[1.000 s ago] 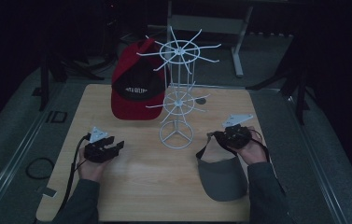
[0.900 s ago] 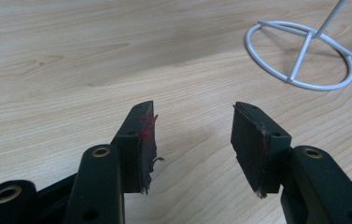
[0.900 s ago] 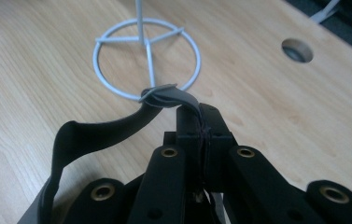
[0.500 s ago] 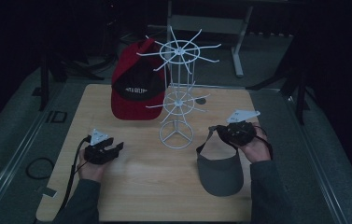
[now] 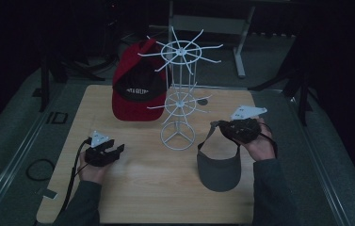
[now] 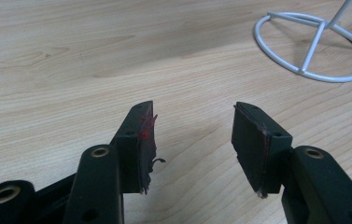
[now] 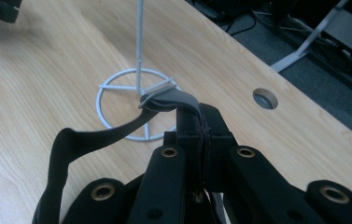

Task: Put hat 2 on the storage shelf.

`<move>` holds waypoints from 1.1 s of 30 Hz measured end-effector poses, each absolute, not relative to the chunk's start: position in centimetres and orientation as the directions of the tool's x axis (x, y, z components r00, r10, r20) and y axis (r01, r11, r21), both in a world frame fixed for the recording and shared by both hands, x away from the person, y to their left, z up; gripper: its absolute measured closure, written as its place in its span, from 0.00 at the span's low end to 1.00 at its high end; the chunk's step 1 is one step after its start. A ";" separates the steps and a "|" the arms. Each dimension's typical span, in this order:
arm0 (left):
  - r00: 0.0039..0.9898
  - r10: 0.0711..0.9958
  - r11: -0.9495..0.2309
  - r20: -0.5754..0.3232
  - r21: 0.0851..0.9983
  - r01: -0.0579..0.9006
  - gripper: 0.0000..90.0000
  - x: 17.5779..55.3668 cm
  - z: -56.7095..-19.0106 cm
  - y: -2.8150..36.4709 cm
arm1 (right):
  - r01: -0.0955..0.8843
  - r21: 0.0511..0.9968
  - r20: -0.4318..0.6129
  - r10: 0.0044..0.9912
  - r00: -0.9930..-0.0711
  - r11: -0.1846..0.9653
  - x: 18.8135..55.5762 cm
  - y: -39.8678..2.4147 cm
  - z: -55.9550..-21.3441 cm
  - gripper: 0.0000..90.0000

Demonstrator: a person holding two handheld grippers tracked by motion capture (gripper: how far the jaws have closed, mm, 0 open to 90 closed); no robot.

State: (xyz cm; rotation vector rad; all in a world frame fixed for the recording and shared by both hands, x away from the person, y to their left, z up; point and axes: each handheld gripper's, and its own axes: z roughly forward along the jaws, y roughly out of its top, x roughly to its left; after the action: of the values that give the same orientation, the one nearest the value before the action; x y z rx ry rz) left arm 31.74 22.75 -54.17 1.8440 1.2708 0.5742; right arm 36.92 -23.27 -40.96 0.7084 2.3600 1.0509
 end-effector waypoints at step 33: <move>0.392 0.917 -0.172 -0.076 0.811 0.559 0.55 31.9 -54.4 22.7 | 0.161 0.816 -0.259 0.600 -0.757 0.555 35.4 -22.5 -37.2 0.98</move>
State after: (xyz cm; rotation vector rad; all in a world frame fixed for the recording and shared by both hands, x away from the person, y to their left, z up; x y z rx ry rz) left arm 31.87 22.66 -54.41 1.8525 1.2750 0.5655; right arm 35.44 -22.51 -37.24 0.6108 2.2715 1.1187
